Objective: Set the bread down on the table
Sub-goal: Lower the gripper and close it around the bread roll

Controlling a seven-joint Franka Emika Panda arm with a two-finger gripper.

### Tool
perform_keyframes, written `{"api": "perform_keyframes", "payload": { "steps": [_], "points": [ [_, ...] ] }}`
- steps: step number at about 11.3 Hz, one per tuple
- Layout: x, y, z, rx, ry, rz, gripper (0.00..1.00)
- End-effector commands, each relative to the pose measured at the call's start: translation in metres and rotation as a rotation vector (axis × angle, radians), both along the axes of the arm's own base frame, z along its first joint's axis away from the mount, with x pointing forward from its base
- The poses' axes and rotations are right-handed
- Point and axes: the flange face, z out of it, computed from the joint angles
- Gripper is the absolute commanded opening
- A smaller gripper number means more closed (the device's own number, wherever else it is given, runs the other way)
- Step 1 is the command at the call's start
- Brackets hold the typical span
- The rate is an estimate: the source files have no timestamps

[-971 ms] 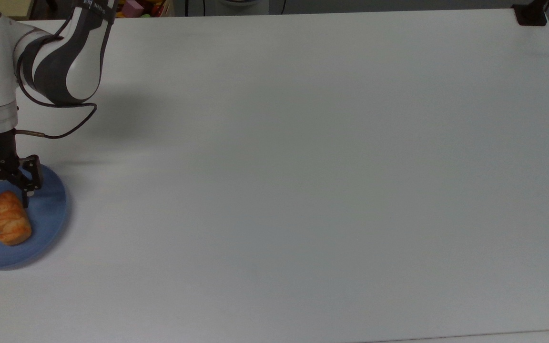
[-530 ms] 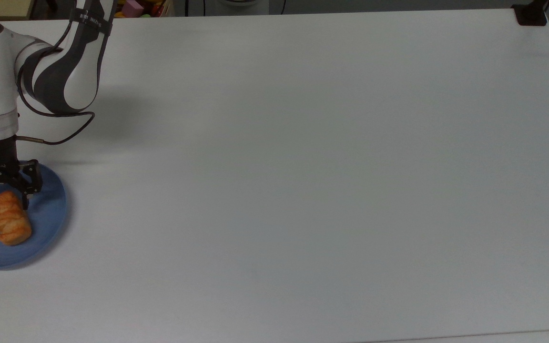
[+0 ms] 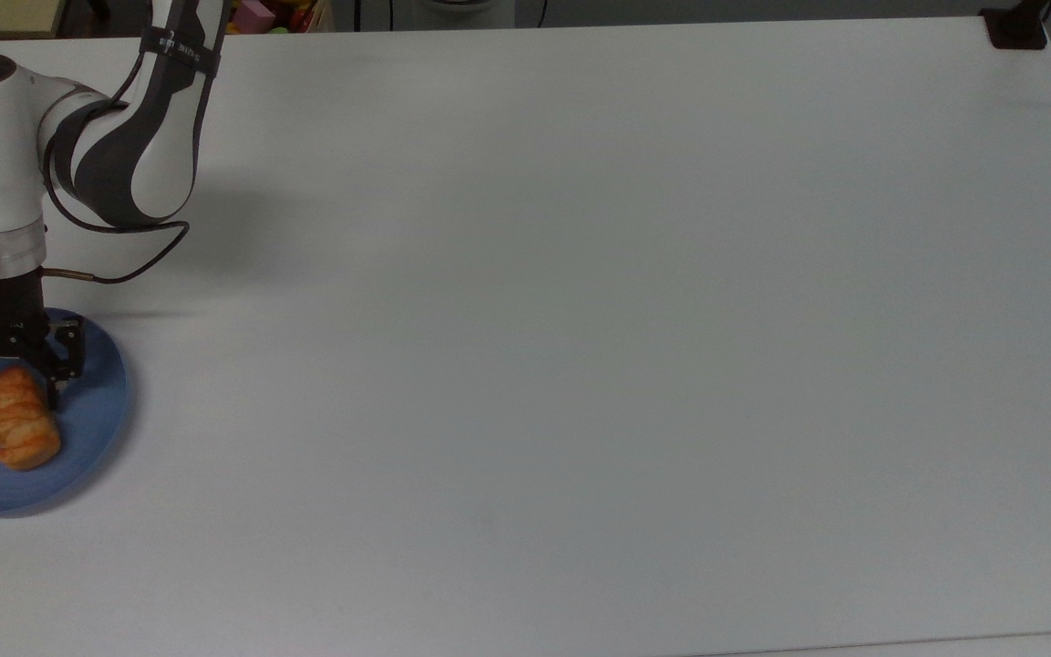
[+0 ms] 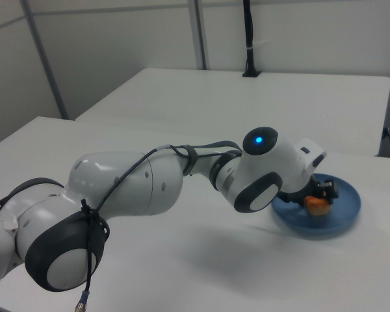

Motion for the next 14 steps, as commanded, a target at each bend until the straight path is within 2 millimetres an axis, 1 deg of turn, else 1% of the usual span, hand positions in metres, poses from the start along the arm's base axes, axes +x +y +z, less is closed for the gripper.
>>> {"api": "perform_keyframes", "payload": {
  "steps": [1,2,3,5,7,10,11,12,13,14],
  "points": [
    [0.003,0.007,-0.004,-0.021,-0.005,0.025,0.49],
    [0.003,0.007,-0.005,-0.020,-0.004,0.024,0.46],
    [0.002,0.007,-0.005,-0.020,0.000,0.024,0.44],
    [-0.003,0.010,0.003,-0.015,0.008,0.024,0.35],
    [-0.003,0.011,0.014,-0.020,0.000,0.026,0.27],
    [-0.012,0.017,0.033,-0.018,0.001,0.028,0.26],
    [-0.012,0.020,0.046,-0.020,-0.013,0.028,0.26],
    [-0.014,0.028,0.061,-0.018,-0.019,0.034,0.26],
    [-0.019,0.038,0.076,-0.013,-0.024,0.035,0.26],
    [-0.028,0.041,0.094,-0.005,-0.033,0.021,0.26]
  ]
}}
